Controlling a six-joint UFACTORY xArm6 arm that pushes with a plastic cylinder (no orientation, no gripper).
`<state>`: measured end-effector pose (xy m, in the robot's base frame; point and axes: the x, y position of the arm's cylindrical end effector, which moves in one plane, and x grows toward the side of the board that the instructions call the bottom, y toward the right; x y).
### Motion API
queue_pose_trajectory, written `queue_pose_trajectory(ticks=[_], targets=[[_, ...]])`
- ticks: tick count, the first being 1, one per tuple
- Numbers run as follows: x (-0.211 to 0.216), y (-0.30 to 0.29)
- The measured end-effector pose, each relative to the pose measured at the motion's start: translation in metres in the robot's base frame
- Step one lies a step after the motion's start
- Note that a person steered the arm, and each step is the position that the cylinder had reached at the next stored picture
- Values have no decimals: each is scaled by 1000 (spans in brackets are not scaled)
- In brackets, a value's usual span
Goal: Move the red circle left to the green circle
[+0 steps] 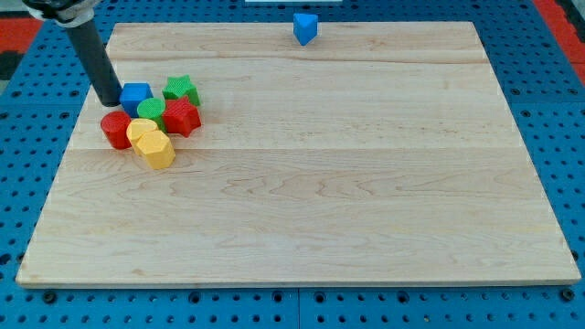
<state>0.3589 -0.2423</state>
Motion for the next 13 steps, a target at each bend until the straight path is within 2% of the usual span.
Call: queue_pose_trajectory(ticks=[3,4,5,7,8,10,12,13], targets=[[-11,-62],[23,-62],[39,-63],[92,-13],[96,-7],[68,-1],[65,16],[79,-10]])
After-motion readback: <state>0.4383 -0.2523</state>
